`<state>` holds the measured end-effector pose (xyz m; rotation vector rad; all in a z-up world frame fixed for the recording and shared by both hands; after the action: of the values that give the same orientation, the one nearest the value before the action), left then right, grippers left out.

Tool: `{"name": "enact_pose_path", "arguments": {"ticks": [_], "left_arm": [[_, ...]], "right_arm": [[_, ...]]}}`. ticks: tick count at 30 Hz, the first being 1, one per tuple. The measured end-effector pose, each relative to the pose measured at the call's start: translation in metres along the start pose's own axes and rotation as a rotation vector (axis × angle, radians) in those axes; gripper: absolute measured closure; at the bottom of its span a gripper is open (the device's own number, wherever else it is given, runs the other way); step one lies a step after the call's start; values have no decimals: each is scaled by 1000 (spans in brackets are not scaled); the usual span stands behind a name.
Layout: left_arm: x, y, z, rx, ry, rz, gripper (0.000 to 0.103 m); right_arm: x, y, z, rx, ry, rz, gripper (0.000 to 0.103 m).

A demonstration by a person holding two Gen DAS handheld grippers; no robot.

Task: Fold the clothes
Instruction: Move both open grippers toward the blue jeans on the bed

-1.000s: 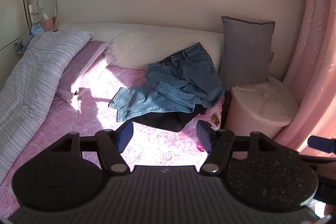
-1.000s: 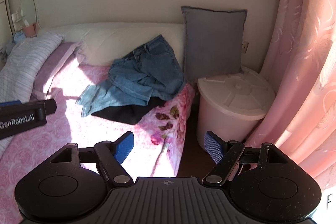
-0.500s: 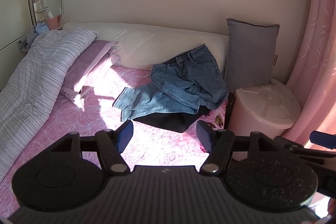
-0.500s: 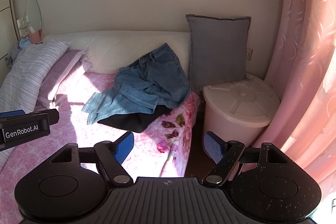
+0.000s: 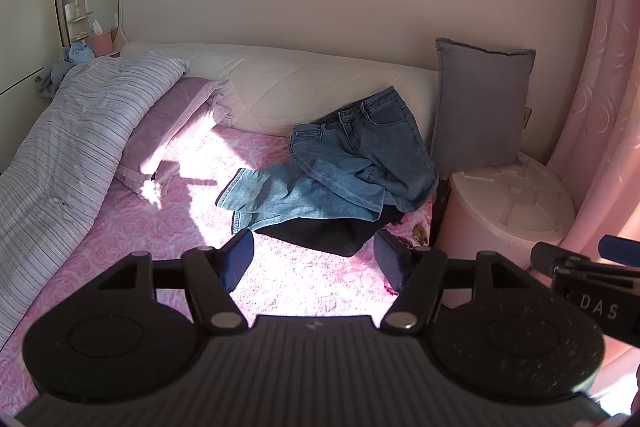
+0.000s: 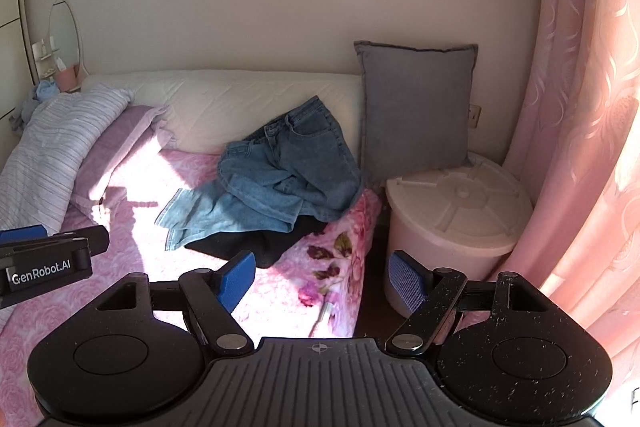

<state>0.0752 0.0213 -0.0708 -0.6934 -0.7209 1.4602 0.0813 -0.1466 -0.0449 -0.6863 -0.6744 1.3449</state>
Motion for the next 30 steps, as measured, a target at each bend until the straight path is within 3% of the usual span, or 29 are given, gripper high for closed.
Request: {"name": "enact_pose_path", "arguments": {"ticks": [30], "left_arm": [[30,3,-33,59,0,69,40]], "right_arm": [[22,-10,-25,47,26,65,26]]}}
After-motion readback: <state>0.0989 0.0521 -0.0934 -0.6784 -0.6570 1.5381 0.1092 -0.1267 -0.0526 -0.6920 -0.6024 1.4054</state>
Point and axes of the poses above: each gripper's, at about its wrist camera, not at the fingertips, and z roughly against the way its jaws point, x to its left, y to its underside, the point moved 10 cm from there along -z, roughly the way its jaws point, and after that the axes turned 2 degrees about -z, right-handed, at the moved point
